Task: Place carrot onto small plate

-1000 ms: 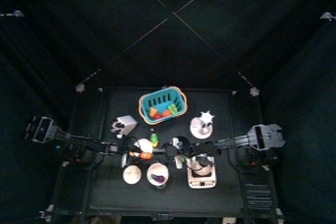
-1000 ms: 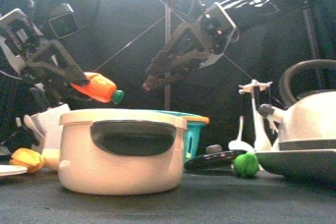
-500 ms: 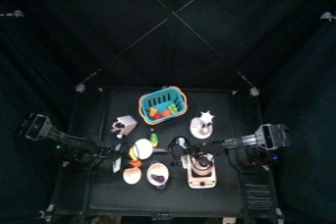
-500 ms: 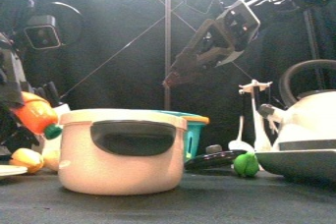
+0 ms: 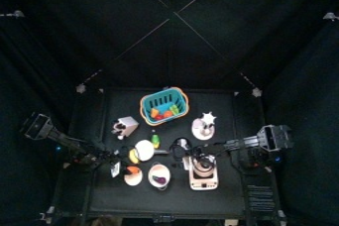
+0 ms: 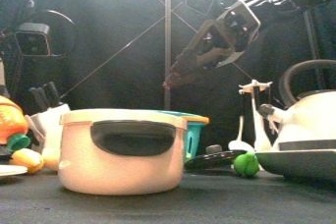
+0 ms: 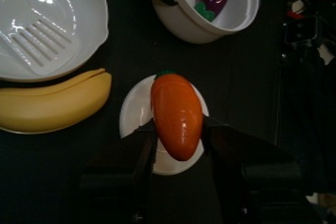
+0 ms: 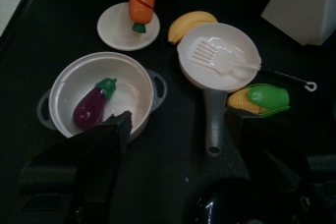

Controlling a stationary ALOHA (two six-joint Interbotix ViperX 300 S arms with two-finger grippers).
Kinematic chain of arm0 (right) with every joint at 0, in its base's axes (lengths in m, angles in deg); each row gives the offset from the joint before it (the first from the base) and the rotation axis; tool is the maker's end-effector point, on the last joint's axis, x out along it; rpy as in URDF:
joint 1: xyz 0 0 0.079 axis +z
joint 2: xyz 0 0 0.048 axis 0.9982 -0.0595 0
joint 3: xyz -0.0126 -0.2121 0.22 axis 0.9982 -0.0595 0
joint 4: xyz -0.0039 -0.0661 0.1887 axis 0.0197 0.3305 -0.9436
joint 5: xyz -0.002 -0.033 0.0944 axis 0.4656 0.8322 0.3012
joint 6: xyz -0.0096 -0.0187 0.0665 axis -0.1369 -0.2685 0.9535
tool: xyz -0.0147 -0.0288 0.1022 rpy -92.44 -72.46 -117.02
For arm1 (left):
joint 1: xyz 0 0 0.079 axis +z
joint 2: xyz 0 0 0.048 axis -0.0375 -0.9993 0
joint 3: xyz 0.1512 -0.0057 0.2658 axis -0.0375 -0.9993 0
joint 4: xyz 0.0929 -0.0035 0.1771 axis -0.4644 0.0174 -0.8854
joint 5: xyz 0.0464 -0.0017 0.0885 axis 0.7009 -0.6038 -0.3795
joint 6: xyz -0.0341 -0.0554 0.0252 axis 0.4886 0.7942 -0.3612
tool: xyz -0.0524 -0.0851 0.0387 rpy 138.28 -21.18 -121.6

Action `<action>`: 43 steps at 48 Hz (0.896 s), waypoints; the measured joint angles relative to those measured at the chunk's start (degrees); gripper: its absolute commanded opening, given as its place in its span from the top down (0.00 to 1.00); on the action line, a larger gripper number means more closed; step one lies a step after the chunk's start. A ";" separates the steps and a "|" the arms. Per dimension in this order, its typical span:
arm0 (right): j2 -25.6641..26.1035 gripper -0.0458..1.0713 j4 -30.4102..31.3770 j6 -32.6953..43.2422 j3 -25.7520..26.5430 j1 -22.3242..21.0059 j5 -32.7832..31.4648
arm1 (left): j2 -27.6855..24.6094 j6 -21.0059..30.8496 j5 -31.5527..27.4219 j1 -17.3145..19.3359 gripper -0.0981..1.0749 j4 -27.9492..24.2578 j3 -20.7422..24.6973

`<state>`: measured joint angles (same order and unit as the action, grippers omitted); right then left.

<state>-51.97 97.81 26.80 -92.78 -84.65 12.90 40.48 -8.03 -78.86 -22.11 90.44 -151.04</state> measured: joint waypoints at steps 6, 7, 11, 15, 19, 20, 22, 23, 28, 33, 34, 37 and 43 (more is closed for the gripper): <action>-0.18 0.03 -0.09 -0.09 0.00 -0.09 -0.09 | -3.52 0.09 -0.18 -0.53 0.29 3.43 0.18; -0.18 0.03 -0.09 -0.18 0.00 0.00 0.00 | -4.04 0.09 -0.09 -0.53 0.27 3.87 0.18; -0.44 0.03 0.00 -0.18 0.00 -0.09 -0.09 | -5.71 0.09 -0.18 -0.62 0.21 4.83 0.26; -0.70 0.03 -0.09 -0.09 0.18 -0.09 0.00 | -6.68 0.09 -0.18 -0.62 0.15 5.19 0.35; -1.14 0.03 0.00 -0.18 0.44 0.00 0.00 | -6.77 0.09 -0.18 -0.62 0.10 5.19 0.44; -1.32 0.03 0.00 -0.18 0.53 -0.09 0.00 | -6.77 0.09 -0.18 -0.62 0.09 5.19 0.53; -1.49 0.03 0.09 -0.18 0.53 -0.09 0.00 | -6.50 0.00 -0.18 -0.62 0.09 5.19 0.53; -1.58 0.03 0.09 -0.18 0.53 -0.09 0.00 | -6.50 -0.09 -0.18 -0.53 0.09 5.19 0.53; -1.58 0.03 0.09 -0.18 0.62 -0.09 0.00 | -5.54 -0.26 0.35 -0.62 0.09 3.34 0.88; -1.67 0.03 0.09 -0.18 0.62 -0.09 0.00 | -4.04 -0.09 1.85 -0.62 0.09 -0.18 1.32; -1.67 0.03 0.09 -0.18 0.62 0.00 0.00 | -3.69 -0.09 2.11 -0.62 0.09 -0.97 1.41; -1.67 0.03 0.09 -0.18 0.53 -0.09 0.00 | -2.55 -0.09 2.81 -0.53 0.09 -2.81 1.49; -1.67 0.03 0.09 -0.18 0.53 -0.09 0.00 | -0.88 -0.18 5.54 0.44 0.09 -6.77 1.58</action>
<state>-53.64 97.90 26.62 -92.25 -84.74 12.90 39.60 -8.21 -73.32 -21.67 83.67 -149.46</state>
